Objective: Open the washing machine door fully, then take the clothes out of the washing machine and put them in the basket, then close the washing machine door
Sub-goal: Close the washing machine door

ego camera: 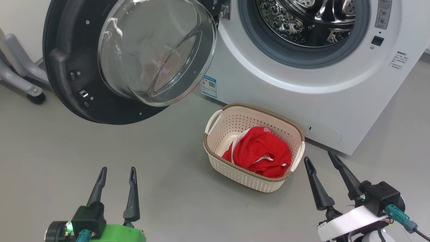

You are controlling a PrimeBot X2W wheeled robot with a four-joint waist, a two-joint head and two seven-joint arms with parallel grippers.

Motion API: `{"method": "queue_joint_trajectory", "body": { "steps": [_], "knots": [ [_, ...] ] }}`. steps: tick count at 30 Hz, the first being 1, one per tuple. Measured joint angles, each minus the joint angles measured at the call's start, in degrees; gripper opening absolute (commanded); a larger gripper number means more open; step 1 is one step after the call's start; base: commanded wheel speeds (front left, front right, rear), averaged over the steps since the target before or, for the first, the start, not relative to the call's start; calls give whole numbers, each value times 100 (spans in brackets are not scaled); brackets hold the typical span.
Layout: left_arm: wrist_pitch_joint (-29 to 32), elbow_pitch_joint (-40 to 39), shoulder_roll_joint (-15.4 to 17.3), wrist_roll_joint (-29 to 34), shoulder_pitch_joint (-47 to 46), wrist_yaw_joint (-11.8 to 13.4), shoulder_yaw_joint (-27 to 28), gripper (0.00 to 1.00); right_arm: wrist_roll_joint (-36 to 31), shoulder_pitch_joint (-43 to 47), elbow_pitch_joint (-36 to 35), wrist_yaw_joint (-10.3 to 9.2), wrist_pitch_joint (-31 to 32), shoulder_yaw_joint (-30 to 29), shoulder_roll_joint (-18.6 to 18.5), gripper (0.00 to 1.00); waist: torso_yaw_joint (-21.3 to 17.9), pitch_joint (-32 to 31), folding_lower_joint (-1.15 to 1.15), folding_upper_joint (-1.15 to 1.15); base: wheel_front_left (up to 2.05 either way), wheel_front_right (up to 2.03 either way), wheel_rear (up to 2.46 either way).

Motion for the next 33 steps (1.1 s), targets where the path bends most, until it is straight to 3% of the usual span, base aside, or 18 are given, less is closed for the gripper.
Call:
{"method": "queue_joint_trajectory", "body": {
  "steps": [33],
  "knots": [
    [0,-218,0,-32,189,31,-14,100,55,-99,42,2,0,122,-125,100,-5,59,0,0,0,0,0]
  ]
}}
